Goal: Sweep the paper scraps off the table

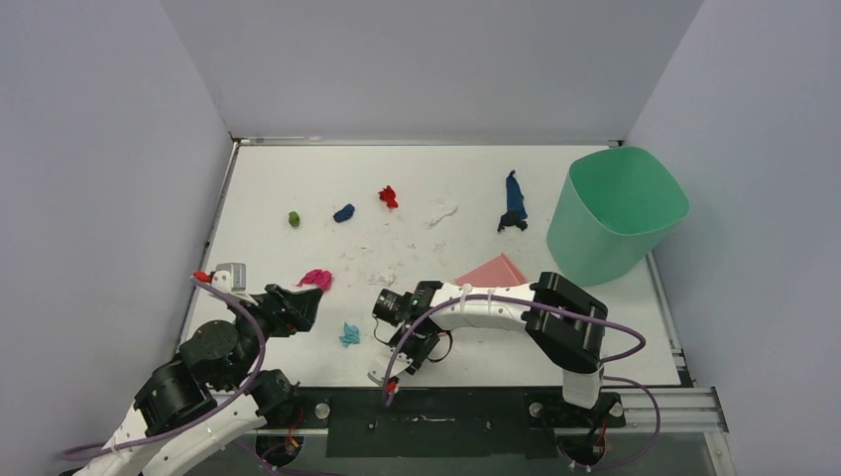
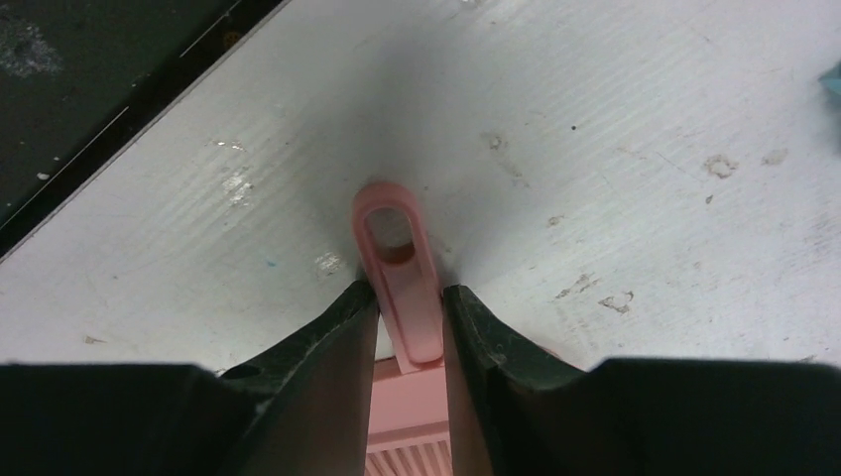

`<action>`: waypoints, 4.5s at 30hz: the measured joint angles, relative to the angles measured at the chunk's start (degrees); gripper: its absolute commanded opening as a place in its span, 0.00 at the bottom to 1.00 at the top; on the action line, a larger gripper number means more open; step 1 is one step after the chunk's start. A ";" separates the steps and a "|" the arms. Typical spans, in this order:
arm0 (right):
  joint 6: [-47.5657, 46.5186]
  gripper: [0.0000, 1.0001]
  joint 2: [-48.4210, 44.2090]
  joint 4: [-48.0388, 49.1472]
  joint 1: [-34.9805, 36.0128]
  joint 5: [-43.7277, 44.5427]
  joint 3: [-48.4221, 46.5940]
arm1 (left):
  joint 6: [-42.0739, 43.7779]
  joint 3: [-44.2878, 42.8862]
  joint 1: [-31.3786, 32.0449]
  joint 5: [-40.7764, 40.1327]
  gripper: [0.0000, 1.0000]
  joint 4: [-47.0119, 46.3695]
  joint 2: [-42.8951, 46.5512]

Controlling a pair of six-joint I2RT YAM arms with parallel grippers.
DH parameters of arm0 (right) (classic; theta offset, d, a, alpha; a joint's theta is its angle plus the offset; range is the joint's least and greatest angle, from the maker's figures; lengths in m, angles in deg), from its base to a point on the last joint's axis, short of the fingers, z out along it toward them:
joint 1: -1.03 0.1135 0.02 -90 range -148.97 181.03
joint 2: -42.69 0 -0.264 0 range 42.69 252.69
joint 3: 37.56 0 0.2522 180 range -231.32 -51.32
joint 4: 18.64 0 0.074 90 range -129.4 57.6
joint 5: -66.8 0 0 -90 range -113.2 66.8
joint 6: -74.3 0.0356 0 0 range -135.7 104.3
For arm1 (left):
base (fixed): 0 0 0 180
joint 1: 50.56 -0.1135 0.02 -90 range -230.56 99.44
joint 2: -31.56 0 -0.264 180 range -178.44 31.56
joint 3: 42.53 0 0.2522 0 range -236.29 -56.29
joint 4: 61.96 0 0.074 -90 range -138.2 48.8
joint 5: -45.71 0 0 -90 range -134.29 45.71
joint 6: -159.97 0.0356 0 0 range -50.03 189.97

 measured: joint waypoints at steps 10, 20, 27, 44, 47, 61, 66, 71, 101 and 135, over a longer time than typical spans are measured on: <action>12.98 0.05 1.36 4.09 -1.86 -5.92 -1.95 | -8.31 0.37 0.00 -2.21 0.77 5.01 -5.09; 29.53 0.05 -2.19 14.29 -11.23 -15.26 -0.74 | -22.62 10.54 0.00 -2.80 0.67 3.87 2.80; 35.32 0.05 -4.22 18.38 -13.49 -17.31 -0.74 | -27.36 17.51 0.00 6.05 0.62 -3.93 -1.66; 38.58 0.05 -7.76 20.76 -13.25 -19.34 1.20 | -37.44 27.04 -3.50 16.63 0.43 -27.43 -15.89; 38.84 0.05 -7.80 20.76 -13.25 -19.89 1.27 | -38.69 28.55 -5.18 19.02 0.39 -31.36 -17.70; 39.41 0.05 -7.85 20.83 -13.25 -20.06 1.64 | -40.41 31.23 -7.10 26.08 0.25 -45.05 -27.21; 39.41 0.05 -7.89 20.85 -13.53 -20.26 1.64 | -40.26 31.26 -7.50 28.15 0.24 -47.47 -30.91; 39.39 0.05 -7.91 20.85 -13.53 -20.46 1.64 | -40.06 31.23 -7.87 29.14 0.17 -49.27 -32.54; 25.51 0.81 -15.72 -8.59 -29.97 -35.26 -7.41 | -0.33 11.26 -9.35 49.27 0.00 -31.93 -29.92; 19.41 0.05 -6.69 -18.10 -29.62 -49.99 -4.11 | 21.44 7.32 -6.84 57.44 0.20 -25.33 -31.30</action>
